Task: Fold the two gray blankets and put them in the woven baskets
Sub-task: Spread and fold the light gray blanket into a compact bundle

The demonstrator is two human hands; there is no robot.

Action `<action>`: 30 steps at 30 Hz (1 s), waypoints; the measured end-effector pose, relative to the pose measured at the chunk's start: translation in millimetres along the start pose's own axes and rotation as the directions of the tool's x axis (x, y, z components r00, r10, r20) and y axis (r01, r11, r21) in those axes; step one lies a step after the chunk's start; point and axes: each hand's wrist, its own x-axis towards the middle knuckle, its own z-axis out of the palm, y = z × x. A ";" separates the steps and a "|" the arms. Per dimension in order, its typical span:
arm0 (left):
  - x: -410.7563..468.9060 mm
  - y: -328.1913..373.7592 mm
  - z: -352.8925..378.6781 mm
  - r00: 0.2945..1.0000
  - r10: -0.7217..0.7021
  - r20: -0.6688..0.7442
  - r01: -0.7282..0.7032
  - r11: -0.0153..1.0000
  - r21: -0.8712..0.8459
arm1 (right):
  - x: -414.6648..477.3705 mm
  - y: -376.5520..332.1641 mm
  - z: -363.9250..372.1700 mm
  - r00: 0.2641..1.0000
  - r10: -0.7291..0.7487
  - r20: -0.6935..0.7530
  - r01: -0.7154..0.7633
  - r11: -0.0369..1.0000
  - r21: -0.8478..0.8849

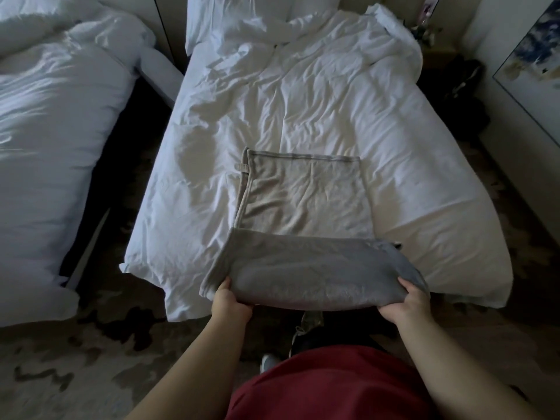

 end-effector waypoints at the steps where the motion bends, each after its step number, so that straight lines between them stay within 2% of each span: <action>1: -1.9 1.8 1.4 1.000 0.005 -0.011 -0.005 1.000 0.023 | -2.9 -2.8 3.4 0.999 0.021 -0.031 -0.021 1.000 0.014; 8: -10.1 20.9 30.3 0.997 0.074 -0.035 -0.070 0.990 0.120 | -12.7 -11.5 29.7 0.999 0.001 -0.034 0.001 0.997 0.074; 12: -9.0 33.9 50.9 0.998 0.057 -0.039 -0.052 0.991 0.127 | -7.3 -18.4 48.8 0.994 0.042 -0.099 -0.032 0.994 0.103; 17: -3.6 53.4 86.0 0.999 0.018 -0.037 -0.013 0.992 0.124 | 9.4 -33.0 81.2 0.997 0.048 -0.064 -0.037 0.985 0.166; 20: -1.7 67.5 117.9 0.999 0.028 -0.033 -0.022 0.987 0.157 | 17.1 -46.3 110.3 0.993 0.050 -0.107 -0.029 0.981 0.194; 22: 2.2 73.8 144.4 0.997 0.077 0.017 -0.079 0.990 0.119 | 27.0 -58.8 132.7 0.994 0.040 -0.100 -0.020 0.980 0.200; 24: 9.0 77.6 172.0 0.975 0.174 0.139 -0.186 0.980 0.072 | 41.3 -72.6 156.1 0.999 0.024 -0.021 -0.019 0.975 0.219; 27: 32.6 81.5 207.6 0.939 0.285 0.192 -0.322 0.925 0.201 | 71.3 -90.3 194.1 0.996 0.008 0.084 -0.022 0.985 0.170; 30: 72.5 79.1 222.5 0.935 0.298 0.193 -0.349 0.873 0.341 | 114.9 -98.2 224.6 0.995 0.041 0.089 -0.045 0.998 0.042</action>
